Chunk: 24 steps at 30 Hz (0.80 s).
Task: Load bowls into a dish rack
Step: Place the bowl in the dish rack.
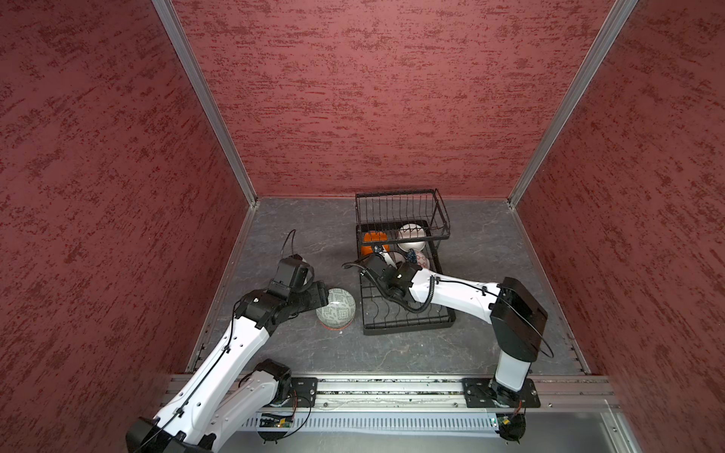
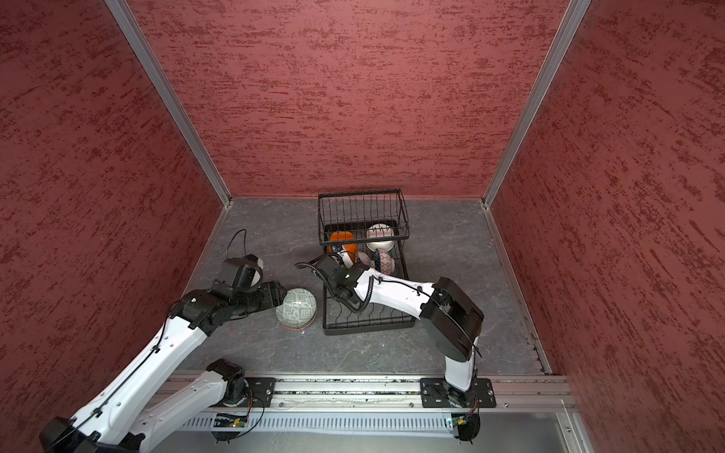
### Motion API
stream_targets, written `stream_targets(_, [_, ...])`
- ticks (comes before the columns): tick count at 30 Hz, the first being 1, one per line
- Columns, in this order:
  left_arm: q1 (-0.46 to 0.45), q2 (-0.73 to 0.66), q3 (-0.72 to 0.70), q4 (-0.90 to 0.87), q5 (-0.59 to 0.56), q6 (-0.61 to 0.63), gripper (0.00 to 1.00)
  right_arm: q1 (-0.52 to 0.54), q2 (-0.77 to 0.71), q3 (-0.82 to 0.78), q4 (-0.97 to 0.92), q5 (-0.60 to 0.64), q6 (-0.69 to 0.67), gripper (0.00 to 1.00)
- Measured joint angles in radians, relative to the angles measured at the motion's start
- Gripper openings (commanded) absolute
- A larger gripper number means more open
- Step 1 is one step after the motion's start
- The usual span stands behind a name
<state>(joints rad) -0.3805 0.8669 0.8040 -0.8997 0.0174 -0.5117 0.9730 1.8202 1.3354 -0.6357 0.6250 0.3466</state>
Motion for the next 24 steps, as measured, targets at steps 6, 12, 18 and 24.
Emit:
stream_targets(6, [0.0, 0.0, 0.0, 0.0, 0.0, 0.0, 0.74, 0.0, -0.029, -0.033, 0.023, -0.043, -0.015, 0.52])
stream_targets(12, [0.004, 0.0, 0.0, 0.0, 0.0, 0.0, 0.74, 0.0, -0.045, -0.041, 0.019, -0.089, -0.018, 0.54])
stream_targets(18, [0.006, -0.002, 0.0, 0.0, 0.0, 0.0, 0.74, 0.002, -0.051, -0.041, 0.016, -0.111, -0.017, 0.55])
stream_targets(24, [0.006, -0.003, 0.0, -0.002, 0.0, 0.0, 0.74, 0.003, -0.093, -0.041, 0.025, -0.131, -0.016, 0.55])
